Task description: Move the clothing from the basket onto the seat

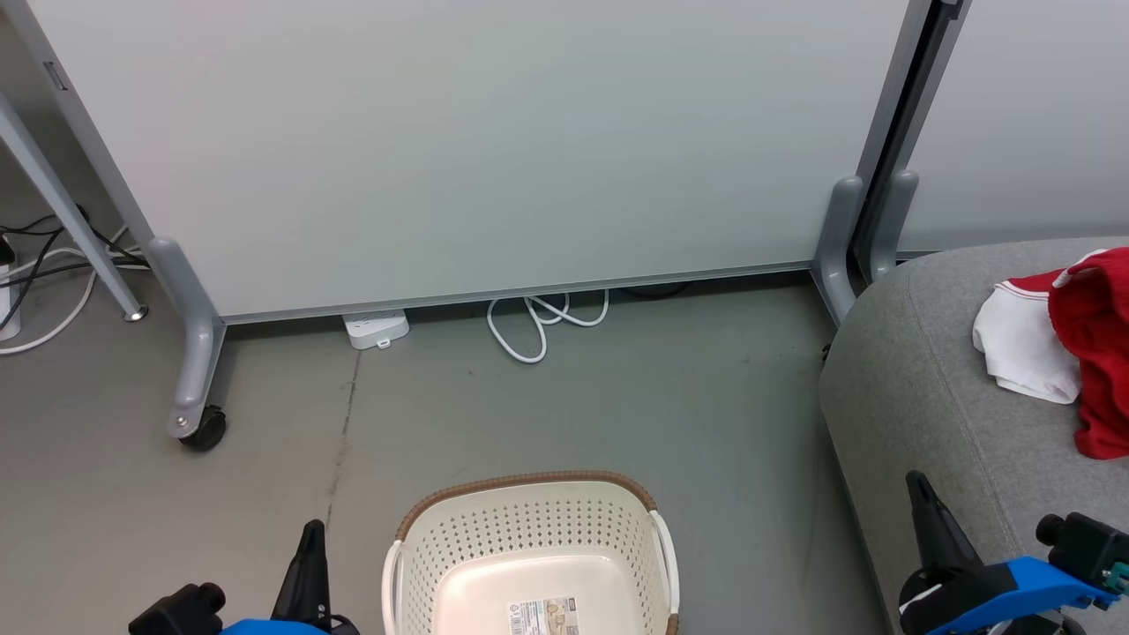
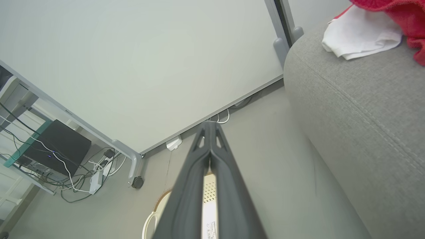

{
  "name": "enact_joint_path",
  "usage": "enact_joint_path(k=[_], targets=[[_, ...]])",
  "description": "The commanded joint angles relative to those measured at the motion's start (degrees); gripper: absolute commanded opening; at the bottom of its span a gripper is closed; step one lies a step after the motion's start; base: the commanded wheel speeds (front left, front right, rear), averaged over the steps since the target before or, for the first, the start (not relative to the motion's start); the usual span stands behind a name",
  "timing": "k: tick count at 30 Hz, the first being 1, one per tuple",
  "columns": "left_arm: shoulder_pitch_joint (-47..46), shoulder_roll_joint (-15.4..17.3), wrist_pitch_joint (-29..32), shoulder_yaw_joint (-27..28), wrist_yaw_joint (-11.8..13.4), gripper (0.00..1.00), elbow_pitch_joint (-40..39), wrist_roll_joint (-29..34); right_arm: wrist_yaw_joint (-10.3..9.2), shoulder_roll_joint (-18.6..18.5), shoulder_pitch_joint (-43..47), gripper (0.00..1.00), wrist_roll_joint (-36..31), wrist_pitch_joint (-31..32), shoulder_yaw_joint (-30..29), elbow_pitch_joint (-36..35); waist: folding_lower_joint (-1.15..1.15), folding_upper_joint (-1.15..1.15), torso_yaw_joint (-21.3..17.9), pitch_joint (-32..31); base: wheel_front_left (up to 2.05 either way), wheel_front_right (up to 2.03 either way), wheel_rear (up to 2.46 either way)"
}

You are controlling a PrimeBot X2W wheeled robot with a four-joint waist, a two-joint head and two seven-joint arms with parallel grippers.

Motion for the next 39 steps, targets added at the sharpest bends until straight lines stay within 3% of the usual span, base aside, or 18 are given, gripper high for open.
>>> enact_joint_path(k=[1,39], targets=[[-2.0,0.0,0.5,0.6,0.0,0.00,-1.0,-1.8,0.00,-0.1,-1.6,0.00,2.1,0.1,-0.2,-1.0,0.00,0.00,0.0,0.0,0.00,0.00,0.00],[-5.5,-0.6,7.7,5.6,0.0,0.00,-3.8,-27.1,0.01,-0.1,-3.8,0.00,30.5,3.7,-0.9,-1.6,0.00,0.00,-1.2,0.5,0.00,0.00,0.00]])
